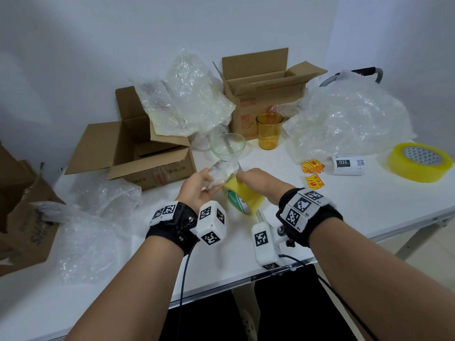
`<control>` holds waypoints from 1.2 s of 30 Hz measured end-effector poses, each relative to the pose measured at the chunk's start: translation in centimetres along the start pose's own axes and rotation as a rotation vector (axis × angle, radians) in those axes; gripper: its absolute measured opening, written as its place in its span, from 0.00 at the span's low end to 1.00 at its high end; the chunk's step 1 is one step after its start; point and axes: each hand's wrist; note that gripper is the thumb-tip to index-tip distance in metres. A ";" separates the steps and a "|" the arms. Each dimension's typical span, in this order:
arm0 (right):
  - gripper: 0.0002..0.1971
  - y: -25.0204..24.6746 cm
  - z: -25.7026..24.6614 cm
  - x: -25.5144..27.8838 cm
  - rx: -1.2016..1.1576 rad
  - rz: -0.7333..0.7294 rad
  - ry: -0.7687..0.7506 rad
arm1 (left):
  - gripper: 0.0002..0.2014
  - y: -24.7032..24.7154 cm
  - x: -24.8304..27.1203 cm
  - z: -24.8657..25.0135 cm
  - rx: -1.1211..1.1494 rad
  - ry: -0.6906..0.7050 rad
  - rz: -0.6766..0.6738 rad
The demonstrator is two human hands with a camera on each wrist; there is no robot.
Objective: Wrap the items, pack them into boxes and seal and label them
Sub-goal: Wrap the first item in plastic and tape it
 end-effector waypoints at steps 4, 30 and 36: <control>0.23 0.4 0.7 -0.6 -0.004 0.010 -0.039 | 0.06 0.6 -0.1 0.2 -0.086 0.064 -0.013; 0.18 -0.4 0.1 0.6 -0.019 0.026 -0.056 | 0.38 -1.2 -1.0 -0.7 -0.710 -0.026 -0.231; 0.18 -0.5 0.5 0.3 0.062 0.002 -0.052 | 0.39 -1.0 -1.8 -1.5 -0.917 0.264 -0.150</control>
Point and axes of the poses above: each hand's wrist, its own x-axis away from the middle knuckle, its own y-axis out of the palm, z = x × y, and after that the axes turned 13 degrees about y, right-handed
